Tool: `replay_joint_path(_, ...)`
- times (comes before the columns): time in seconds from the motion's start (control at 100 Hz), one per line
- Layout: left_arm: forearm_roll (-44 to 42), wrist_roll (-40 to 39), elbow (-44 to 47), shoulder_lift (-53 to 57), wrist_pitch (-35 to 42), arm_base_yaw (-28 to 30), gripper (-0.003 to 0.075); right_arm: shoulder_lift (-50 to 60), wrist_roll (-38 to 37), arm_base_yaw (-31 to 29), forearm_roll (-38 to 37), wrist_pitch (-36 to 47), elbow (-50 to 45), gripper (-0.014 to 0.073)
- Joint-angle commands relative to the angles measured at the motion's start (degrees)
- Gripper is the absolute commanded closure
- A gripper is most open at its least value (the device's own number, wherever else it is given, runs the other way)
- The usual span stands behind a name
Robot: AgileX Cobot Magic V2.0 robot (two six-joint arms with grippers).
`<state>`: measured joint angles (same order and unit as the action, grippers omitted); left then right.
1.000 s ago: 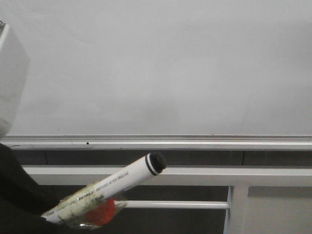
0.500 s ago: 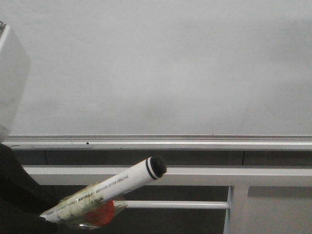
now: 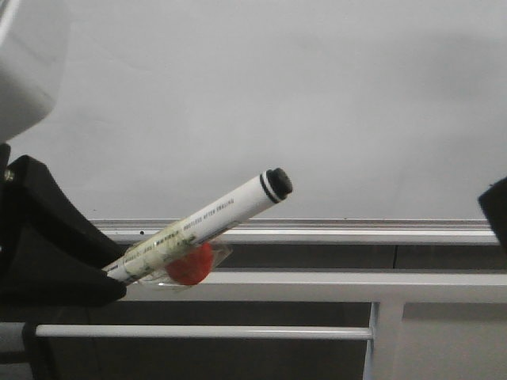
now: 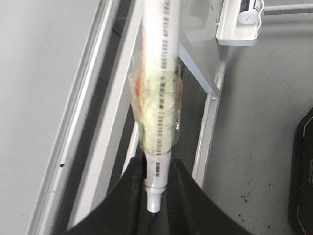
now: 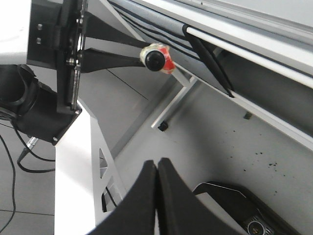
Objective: Write number 1 on whiteboard
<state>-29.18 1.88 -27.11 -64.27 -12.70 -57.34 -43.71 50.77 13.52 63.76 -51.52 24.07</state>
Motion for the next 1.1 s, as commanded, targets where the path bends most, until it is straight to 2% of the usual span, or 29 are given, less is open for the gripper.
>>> replay_joint_path(0.0,-0.69,-0.63,-1.98,1.11,1.89,0.16,0.0741,-1.98,2.69,1.68,6.22,1.98,1.85,0.0646)
replay_joint_path(0.09,-0.69,-0.63,-1.98,1.11,1.67,0.16,0.0741,-4.13,4.88,3.44,10.9,3.92,1.85,0.0644)
replay_joint_path(0.16,-1.4,-0.63,-1.98,1.11,1.3,0.16,0.0741,-5.99,6.93,4.66,12.67,5.14,1.85,0.0606)
replay_joint_path(0.23,-1.97,-0.63,-1.98,1.11,1.2,0.16,0.0741,-7.67,7.79,5.6,13.19,6.22,1.85,0.051)
replay_joint_path(0.32,-1.97,-0.63,-1.98,1.11,0.97,0.16,0.0741,-9.09,7.79,6.24,13.87,7.55,1.85,0.0317)
replay_joint_path(0.41,-2.56,-0.63,-1.98,1.11,0.87,0.16,0.0741,-9.56,8.86,6.34,15.05,8.34,2.2,0.0212)
replay_joint_path(0.69,-4.64,-0.63,-3.13,1.11,-0.7,0.06,0.0741,-10.35,9.7,6.34,15.97,8.82,6.36,0.0209)
replay_joint_path(1.09,-5.63,-0.41,-6.68,-1.75,-1.89,-2.3,0.0741,-14.83,10.98,6.47,18.73,6.78,6.39,0.0209)
